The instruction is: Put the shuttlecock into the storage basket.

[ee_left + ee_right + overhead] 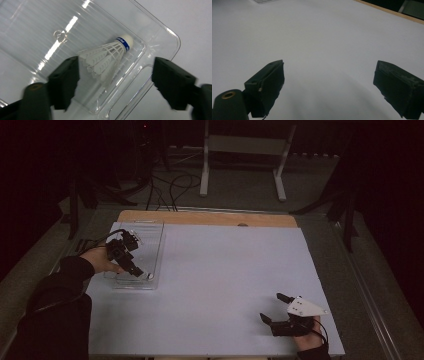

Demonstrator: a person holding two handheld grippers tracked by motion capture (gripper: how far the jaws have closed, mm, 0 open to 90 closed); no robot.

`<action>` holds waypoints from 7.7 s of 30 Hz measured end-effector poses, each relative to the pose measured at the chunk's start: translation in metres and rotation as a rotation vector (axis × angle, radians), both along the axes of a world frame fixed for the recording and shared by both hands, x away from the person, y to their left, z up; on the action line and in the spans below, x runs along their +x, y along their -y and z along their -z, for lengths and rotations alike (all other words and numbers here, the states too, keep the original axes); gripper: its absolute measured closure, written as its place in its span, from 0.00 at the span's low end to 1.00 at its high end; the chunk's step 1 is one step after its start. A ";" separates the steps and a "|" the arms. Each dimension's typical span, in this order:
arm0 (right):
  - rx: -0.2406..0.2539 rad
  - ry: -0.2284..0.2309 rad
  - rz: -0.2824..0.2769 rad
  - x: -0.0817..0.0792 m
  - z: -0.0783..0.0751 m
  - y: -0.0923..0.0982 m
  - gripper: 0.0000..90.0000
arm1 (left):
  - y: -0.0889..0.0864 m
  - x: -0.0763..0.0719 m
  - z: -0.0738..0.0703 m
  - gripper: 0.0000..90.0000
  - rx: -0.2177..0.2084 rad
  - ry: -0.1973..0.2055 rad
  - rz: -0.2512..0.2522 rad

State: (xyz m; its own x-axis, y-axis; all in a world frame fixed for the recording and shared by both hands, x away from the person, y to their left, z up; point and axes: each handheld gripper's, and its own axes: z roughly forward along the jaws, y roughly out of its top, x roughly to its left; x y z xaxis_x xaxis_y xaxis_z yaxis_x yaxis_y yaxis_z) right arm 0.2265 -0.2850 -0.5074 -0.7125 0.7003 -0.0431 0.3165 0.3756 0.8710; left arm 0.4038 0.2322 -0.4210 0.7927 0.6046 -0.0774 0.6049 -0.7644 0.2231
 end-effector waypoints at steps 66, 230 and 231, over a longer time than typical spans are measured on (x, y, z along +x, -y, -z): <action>-0.008 0.001 0.007 0.000 0.000 0.001 0.11 | 0.090 -0.023 -0.029 0.00 -0.138 0.071 0.201; -0.018 -0.013 -0.010 -0.001 0.001 -0.001 0.11 | 0.018 -0.150 0.106 0.00 -0.487 0.320 -0.094; -0.019 -0.014 -0.009 -0.001 0.001 -0.001 0.11 | 0.018 -0.150 0.106 0.00 -0.491 0.323 -0.095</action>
